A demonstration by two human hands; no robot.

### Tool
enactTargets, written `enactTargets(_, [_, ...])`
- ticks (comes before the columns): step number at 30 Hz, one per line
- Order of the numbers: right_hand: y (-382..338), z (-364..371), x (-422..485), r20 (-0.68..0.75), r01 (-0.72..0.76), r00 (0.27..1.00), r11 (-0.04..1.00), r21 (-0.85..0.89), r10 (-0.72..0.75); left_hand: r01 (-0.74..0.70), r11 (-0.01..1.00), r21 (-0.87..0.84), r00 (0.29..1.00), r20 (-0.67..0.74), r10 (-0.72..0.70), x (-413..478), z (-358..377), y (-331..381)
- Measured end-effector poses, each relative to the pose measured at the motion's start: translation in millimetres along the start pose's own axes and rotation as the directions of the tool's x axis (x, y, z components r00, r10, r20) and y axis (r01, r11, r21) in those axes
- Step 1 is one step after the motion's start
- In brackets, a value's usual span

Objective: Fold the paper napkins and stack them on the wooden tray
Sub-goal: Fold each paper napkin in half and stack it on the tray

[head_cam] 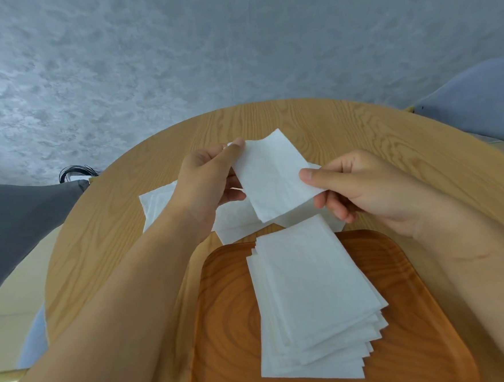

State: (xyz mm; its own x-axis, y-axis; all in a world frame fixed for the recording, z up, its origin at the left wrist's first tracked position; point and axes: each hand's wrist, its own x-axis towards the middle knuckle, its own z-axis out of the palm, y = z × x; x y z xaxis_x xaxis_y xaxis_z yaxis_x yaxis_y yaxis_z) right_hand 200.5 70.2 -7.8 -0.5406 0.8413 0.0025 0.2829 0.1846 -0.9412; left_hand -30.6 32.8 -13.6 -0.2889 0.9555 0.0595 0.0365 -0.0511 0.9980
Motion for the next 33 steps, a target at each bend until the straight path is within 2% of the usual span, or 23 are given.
enactTargets(6, [-4, -3, -4, 0.165, 0.014, 0.986, 0.996, 0.091, -0.029, -0.002, 0.998, 0.068, 0.966, 0.259, -0.016, -3, -2, -2])
enactTargets(9, [-2, -4, -1, 0.159, 0.012, 0.987, 0.991, 0.132, -0.033, 0.005, 0.995, 0.099, 0.92, 0.389, -0.043, -6, -2, -1])
enactTargets(15, [0, -9, -1, 0.198, 0.021, 0.98, 0.999, 0.037, -0.028, -0.065, 0.969, 0.239, 0.833, 0.547, -0.079, -10, 0, 2])
enactTargets(22, [0, -12, -2, 0.306, -0.056, 0.95, 0.998, -0.035, 0.064, -0.089, 0.945, 0.315, 0.807, 0.579, -0.117, -7, 0, -3])
enactTargets(27, [0, -17, -4, 0.372, -0.078, 0.919, 0.985, -0.156, 0.131, -0.105, 0.937, 0.333, 0.794, 0.595, -0.123, -8, 2, -5])
enactTargets(29, [0, -21, -4, 0.332, -0.09, 0.929, 0.969, -0.229, 0.165, -0.13, 0.929, 0.347, 0.814, 0.572, -0.099, -7, 5, -7])
enactTargets(31, [5, -24, 1, 0.158, -0.104, 0.975, 0.953, -0.284, 0.154, -0.207, 0.891, 0.403, 0.864, 0.503, -0.027, -5, 6, -10])
enactTargets(33, [16, -26, 10, -0.059, -0.099, 0.995, 0.937, -0.336, 0.084, -0.272, 0.847, 0.456, 0.907, 0.416, 0.067, -3, 7, -14])
